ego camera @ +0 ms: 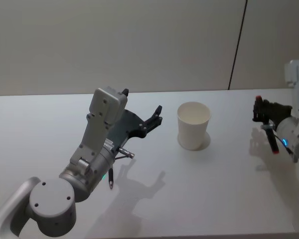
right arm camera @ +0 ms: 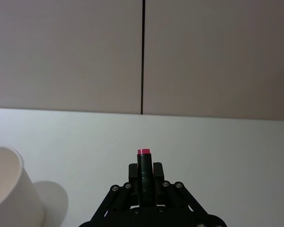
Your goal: Place the pen into the pen holder.
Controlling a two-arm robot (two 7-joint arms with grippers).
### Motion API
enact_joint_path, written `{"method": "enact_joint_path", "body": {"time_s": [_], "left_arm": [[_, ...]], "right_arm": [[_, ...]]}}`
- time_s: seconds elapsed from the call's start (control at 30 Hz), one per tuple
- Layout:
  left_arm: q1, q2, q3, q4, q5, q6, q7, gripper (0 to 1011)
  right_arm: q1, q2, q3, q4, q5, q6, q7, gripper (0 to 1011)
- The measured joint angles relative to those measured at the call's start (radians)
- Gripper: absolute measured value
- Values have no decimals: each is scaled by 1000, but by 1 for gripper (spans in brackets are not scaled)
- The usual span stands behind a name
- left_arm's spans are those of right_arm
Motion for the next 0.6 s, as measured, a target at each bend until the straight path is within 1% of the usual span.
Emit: {"method": "enact_joint_path", "body": {"time_s": [0.2, 0.33, 0.43, 0.47, 0.53, 0.57, 0.6], "left_arm": [[0, 0, 0, 0, 0, 0, 0, 1000], [0, 0, 0, 0, 0, 0, 0, 1000], [0, 0, 0, 0, 0, 0, 0, 1000], [0, 0, 0, 0, 0, 0, 0, 1000], [0, 0, 0, 0, 0, 0, 0, 1000], [0, 0, 0, 0, 0, 0, 0, 1000], [0, 0, 0, 0, 0, 0, 0, 1000]], "right_arm": [[-19, -3, -6, -38, 7, -71, 7, 175], [-32, -9, -14, -66, 14, -134, 15, 175], [-37, -12, -18, -77, 17, -168, 20, 175], [-41, -15, -22, -84, 20, -191, 23, 175], [-43, -18, -25, -90, 22, -212, 27, 175], [-46, -21, -29, -95, 24, -237, 31, 175], [-46, -22, -31, -96, 25, -249, 32, 175]]}}
